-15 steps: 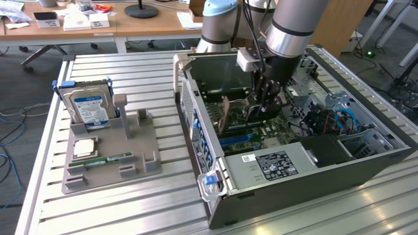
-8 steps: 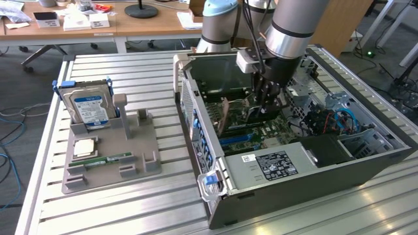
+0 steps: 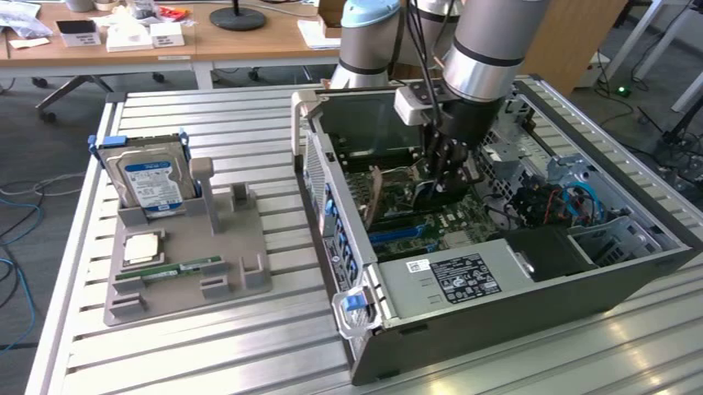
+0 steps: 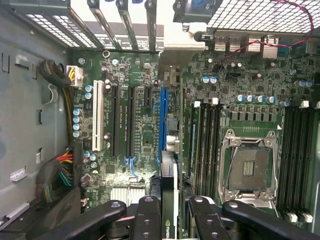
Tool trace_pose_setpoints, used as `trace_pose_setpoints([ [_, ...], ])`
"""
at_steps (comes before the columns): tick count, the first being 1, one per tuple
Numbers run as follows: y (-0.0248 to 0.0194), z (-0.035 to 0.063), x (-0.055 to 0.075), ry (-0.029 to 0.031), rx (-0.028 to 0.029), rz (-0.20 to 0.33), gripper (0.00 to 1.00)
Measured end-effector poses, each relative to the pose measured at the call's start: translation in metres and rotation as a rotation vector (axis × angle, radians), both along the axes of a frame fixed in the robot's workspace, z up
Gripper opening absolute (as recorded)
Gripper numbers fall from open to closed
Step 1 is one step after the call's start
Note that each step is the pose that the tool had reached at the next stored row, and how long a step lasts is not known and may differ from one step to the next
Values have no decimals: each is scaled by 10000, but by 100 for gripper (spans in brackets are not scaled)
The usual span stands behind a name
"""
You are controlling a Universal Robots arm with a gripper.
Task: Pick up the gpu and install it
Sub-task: 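Insert the gpu into the slot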
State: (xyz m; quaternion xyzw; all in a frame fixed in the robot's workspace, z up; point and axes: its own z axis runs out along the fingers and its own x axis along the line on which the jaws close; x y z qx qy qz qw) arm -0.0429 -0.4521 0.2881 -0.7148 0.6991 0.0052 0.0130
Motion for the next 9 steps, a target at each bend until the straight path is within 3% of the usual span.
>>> trace_pose_setpoints([
  [9, 1, -24, -32, -1, 2, 0, 26],
])
